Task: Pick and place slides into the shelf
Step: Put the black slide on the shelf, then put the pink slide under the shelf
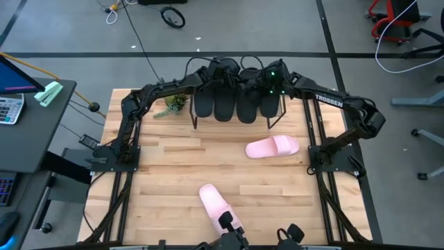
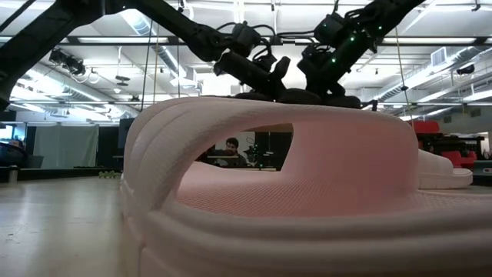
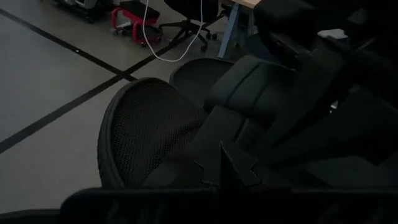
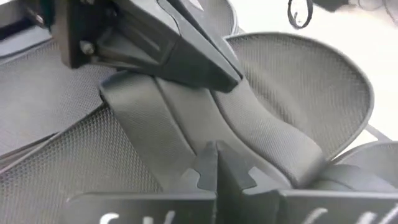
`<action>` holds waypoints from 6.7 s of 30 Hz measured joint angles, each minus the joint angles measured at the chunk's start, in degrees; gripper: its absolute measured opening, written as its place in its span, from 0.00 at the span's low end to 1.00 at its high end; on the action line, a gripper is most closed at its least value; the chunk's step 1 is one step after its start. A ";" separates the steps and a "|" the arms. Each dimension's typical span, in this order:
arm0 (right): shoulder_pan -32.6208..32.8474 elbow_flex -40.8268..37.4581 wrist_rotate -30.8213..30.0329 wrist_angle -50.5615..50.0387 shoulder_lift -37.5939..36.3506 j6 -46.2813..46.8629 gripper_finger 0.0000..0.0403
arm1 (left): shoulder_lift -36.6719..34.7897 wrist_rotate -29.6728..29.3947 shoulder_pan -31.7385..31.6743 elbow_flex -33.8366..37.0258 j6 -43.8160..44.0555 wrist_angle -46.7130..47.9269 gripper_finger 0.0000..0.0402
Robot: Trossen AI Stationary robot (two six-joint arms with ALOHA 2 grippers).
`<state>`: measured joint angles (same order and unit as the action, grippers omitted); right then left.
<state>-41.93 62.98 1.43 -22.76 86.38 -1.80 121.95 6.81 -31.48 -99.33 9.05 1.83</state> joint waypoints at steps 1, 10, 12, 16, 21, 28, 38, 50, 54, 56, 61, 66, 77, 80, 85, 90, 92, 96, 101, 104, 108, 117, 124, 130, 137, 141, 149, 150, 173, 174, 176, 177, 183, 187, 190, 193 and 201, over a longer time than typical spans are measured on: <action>0.34 0.03 -0.30 -0.63 0.05 -0.04 0.00 | -0.33 0.00 0.03 0.09 -0.01 -0.01 0.00; 4.39 -0.63 -2.79 2.48 -4.09 0.70 0.00 | -10.34 -1.14 0.02 0.76 -0.55 8.62 0.00; 4.91 -0.63 -4.77 2.17 -6.00 0.70 0.00 | -13.68 -1.20 0.02 0.58 -1.66 10.68 0.00; 5.62 -0.71 -6.06 1.13 -9.94 0.25 0.00 | -19.38 -1.03 1.02 0.50 -2.84 16.55 0.00; 8.01 -0.66 -5.99 0.79 -15.99 -0.20 0.00 | -25.39 -0.90 4.17 0.35 -6.44 23.28 0.01; 21.86 -0.62 -5.60 -14.94 -25.38 1.23 0.00 | -28.70 -0.80 13.58 0.34 -8.74 39.92 0.01; 56.64 -14.54 -25.41 -15.40 -28.56 24.16 0.00 | -28.63 -10.29 29.78 4.53 -8.82 50.75 0.01; 69.95 -22.56 -27.65 -5.76 -24.76 21.57 0.01 | -28.32 -21.31 37.73 5.21 -1.87 58.35 0.05; 68.13 -22.55 -26.46 -3.04 -23.52 22.86 0.03 | -27.25 -21.16 39.90 5.19 -2.05 59.03 0.04; 67.90 -22.55 -25.03 -3.25 -21.81 25.74 0.04 | -26.92 -21.11 40.82 5.25 -2.20 59.87 0.05; 67.95 -22.53 -23.49 -6.53 -15.94 26.10 0.11 | -26.33 -21.03 41.78 5.23 -2.25 59.70 0.08; 67.87 -22.53 -28.37 -10.98 -11.26 26.02 0.20 | -25.86 -21.16 41.64 5.20 -2.47 59.63 0.07; 65.28 -22.49 -44.21 -14.07 -10.93 50.59 0.28 | -25.89 -21.14 41.59 5.20 -2.72 59.49 0.05; 65.28 -22.49 -46.88 -14.34 -10.96 54.04 0.27 | -25.89 -21.14 41.56 5.20 -2.63 59.50 0.07; 66.05 -22.49 -44.64 -12.48 -10.96 55.52 0.25 | -25.89 -21.15 42.20 5.20 1.59 59.51 0.06; 70.45 -22.49 -37.53 -3.19 -10.96 46.73 0.25 | -24.78 -20.96 45.36 5.17 5.63 59.63 0.03; 72.87 -22.46 -36.13 0.47 -10.96 43.32 0.25 | -24.17 -20.79 47.42 5.20 5.61 59.47 0.02; 76.67 -22.42 -36.09 3.36 -11.01 40.72 0.25 | -21.99 -19.79 51.41 5.20 7.39 58.21 0.03; 79.09 -22.42 -38.36 3.25 -11.01 41.18 0.24 | -18.77 -10.83 55.50 5.20 7.89 54.39 0.07; 79.55 -22.42 -39.28 3.27 -11.01 41.13 0.24 | -16.67 -6.64 57.52 5.20 7.86 49.10 0.11; 79.49 -22.42 -39.56 3.15 -11.01 41.13 0.25 | -13.61 -4.82 58.82 5.20 7.78 43.28 0.17; 79.55 -22.42 -39.51 3.32 -11.01 43.73 0.24 | -5.85 -4.31 58.28 5.20 8.63 40.85 0.37; 79.64 -22.42 -39.52 3.29 -11.01 44.65 0.24 | -3.40 1.79 57.99 5.22 8.34 36.79 0.50; 79.62 -22.44 -39.54 3.29 -11.01 44.81 0.23 | -3.40 5.47 58.01 5.20 8.34 33.06 0.52; 79.60 -22.45 -39.52 3.25 -11.01 44.79 0.23 | -1.86 6.14 57.22 5.16 9.45 34.56 0.48; 79.60 -22.49 -39.52 3.26 -11.01 44.78 0.23 | -1.70 6.14 55.95 5.24 10.87 38.40 0.45; 79.60 -22.49 -39.52 3.12 -11.01 44.76 0.23 | -1.12 7.05 54.66 5.17 11.41 38.42 0.39; 79.60 -22.49 -39.53 3.12 -11.01 44.76 0.23 | -0.89 7.49 54.66 5.22 11.40 38.45 0.38; 79.60 -22.49 -39.54 2.65 -10.98 44.81 0.23 | -2.32 11.53 55.71 5.22 13.23 35.84 0.26; 79.60 -22.49 -39.56 2.61 -10.98 44.84 0.23 | -2.38 11.60 55.71 5.22 13.61 35.72 0.25; 79.62 -22.49 -39.54 2.55 -10.98 45.07 0.23 | -2.38 11.63 55.71 5.22 14.49 35.81 0.24; 79.62 -22.49 -39.54 2.51 -10.98 45.07 0.23 | -2.38 11.62 55.70 5.22 14.85 35.89 0.23; 79.60 -22.49 -39.54 2.51 -10.98 45.09 0.23 | -2.38 11.61 55.72 5.22 16.29 35.69 0.28; 79.61 -22.49 -39.54 2.51 -10.98 45.09 0.23 | -2.38 13.51 55.75 5.22 16.24 33.53 0.34; 79.60 -22.49 -39.54 2.52 -10.98 45.09 0.23 | -2.38 15.40 55.74 5.22 16.27 30.09 0.38; 79.62 -22.49 -39.54 2.53 -10.98 45.11 0.23 | -2.38 15.54 55.80 5.20 16.27 28.60 0.42; 79.61 -22.49 -39.55 2.51 -10.98 45.11 0.23 | -2.35 13.28 55.69 5.20 15.90 31.97 0.51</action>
<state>37.68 40.49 -38.12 -20.25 75.40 43.31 119.59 20.09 24.21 -94.13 24.95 33.79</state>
